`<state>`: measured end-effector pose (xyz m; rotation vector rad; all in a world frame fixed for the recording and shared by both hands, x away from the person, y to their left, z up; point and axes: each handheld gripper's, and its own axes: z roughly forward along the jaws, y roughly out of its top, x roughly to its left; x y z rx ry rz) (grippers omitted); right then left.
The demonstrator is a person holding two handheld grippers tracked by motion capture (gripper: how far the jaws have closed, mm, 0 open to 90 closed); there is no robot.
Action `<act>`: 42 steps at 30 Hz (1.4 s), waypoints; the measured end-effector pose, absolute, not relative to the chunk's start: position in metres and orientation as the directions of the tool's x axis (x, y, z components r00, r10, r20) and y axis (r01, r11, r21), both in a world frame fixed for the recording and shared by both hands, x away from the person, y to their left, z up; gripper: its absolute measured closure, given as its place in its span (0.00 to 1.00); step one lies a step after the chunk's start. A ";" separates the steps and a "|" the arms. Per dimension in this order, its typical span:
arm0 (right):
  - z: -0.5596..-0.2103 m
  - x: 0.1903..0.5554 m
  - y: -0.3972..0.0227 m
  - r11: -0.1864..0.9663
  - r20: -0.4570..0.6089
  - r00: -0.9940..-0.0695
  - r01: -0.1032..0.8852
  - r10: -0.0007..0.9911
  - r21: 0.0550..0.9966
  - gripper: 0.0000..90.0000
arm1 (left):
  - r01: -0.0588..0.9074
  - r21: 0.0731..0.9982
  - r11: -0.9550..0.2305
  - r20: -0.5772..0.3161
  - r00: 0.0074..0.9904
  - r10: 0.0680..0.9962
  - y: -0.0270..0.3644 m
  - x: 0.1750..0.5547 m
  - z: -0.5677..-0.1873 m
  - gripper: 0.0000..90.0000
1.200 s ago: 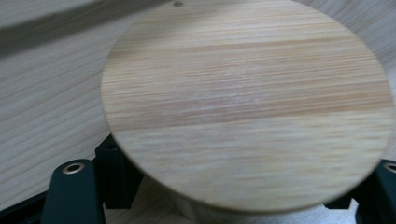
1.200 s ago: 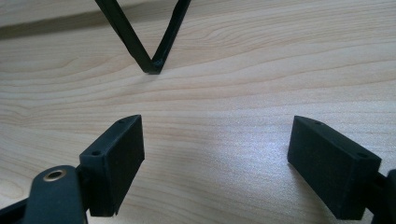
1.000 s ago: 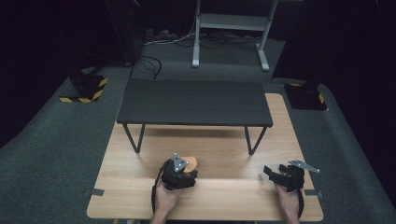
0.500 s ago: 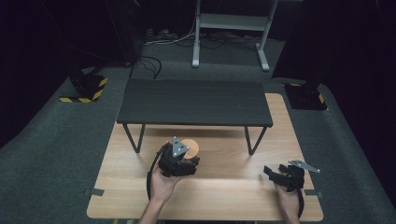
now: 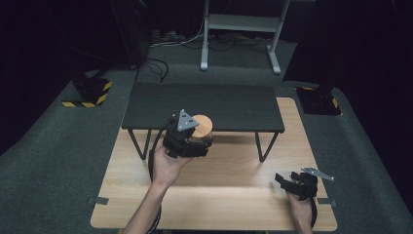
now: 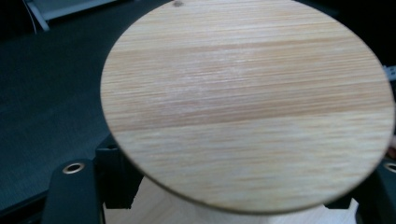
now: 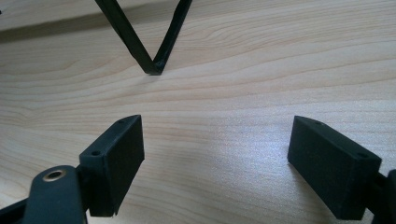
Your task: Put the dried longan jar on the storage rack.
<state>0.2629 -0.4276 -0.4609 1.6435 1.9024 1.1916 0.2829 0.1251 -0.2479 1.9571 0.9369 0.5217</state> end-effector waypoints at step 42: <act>-0.462 0.263 -0.429 -0.034 0.254 -0.263 0.630 0.931 0.776 0.20 | 0.500 0.805 -0.319 -0.002 0.539 0.842 0.108 0.370 -0.238 0.28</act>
